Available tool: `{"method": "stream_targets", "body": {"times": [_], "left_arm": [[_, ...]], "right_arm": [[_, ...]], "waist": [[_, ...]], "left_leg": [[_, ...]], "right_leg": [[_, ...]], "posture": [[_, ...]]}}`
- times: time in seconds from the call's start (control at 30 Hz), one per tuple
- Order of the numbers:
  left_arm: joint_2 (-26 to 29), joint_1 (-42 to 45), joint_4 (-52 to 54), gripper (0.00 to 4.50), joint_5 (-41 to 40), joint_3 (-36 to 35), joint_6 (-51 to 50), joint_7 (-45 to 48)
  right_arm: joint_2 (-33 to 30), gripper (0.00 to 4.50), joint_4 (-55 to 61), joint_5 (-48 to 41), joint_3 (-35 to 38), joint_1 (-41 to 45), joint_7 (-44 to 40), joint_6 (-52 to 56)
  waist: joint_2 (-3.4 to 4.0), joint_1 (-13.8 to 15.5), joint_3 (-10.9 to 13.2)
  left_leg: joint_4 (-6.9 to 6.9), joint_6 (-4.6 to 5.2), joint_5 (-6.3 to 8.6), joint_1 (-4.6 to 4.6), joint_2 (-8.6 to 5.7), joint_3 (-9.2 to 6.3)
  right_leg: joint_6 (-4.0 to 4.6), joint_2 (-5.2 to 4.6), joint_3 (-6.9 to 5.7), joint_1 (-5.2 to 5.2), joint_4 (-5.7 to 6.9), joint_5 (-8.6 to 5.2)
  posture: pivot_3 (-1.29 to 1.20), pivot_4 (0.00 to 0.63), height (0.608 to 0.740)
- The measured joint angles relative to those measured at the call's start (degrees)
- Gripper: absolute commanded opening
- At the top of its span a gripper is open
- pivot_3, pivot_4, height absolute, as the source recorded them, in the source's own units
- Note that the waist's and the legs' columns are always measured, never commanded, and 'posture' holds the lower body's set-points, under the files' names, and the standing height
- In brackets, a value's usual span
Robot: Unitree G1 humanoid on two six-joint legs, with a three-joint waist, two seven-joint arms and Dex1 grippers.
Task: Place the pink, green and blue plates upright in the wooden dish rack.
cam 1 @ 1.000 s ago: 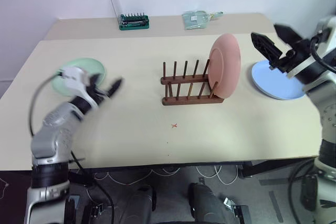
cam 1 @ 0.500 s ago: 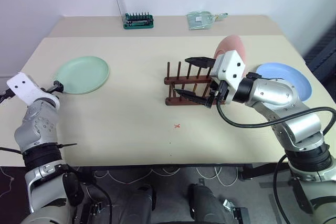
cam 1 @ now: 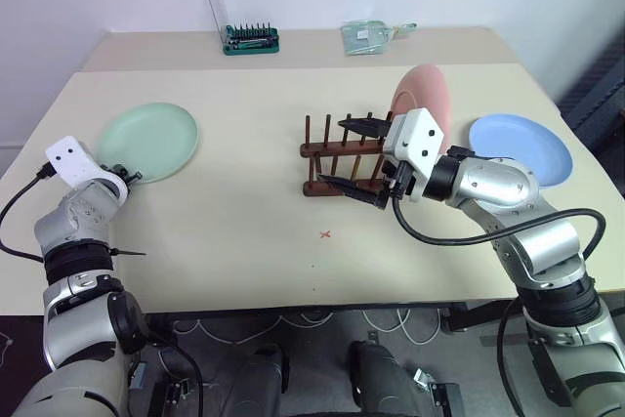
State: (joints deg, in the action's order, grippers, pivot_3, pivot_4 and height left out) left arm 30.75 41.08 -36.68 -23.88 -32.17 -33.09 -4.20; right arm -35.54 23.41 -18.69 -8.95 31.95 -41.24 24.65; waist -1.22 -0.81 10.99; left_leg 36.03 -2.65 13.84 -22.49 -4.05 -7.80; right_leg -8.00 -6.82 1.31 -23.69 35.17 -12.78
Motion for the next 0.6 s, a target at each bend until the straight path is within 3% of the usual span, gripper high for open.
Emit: {"method": "stream_targets", "body": {"times": [0.33, 0.6], "left_arm": [[-5.21, -1.63, 32.16, 0.03, 0.13, 10.79, 3.93, 6.93], [-10.11, 2.67, 44.77, 0.01, -0.37, 18.15, -2.33, 4.98]], "right_arm": [[1.03, 4.19, -7.82, 19.65, -8.08, 5.41, 3.24, -11.90], [5.58, 4.35, -19.85, 33.43, -14.96, 13.67, 5.80, -24.89]], "waist": [[-0.04, -0.26, 0.03], [-0.04, -0.17, 0.03]], "left_leg": [[-0.06, -0.10, -0.05, 0.01, 0.00, 0.04], [-0.06, -0.28, -0.16, -0.01, 0.00, 0.03]], "right_leg": [[0.01, -0.02, 0.03, -0.03, 0.01, 0.01], [0.01, 0.01, 0.03, -0.02, -0.02, 0.01]], "posture": [[0.00, 0.150, 0.740], [0.00, 0.150, 0.740]]}}
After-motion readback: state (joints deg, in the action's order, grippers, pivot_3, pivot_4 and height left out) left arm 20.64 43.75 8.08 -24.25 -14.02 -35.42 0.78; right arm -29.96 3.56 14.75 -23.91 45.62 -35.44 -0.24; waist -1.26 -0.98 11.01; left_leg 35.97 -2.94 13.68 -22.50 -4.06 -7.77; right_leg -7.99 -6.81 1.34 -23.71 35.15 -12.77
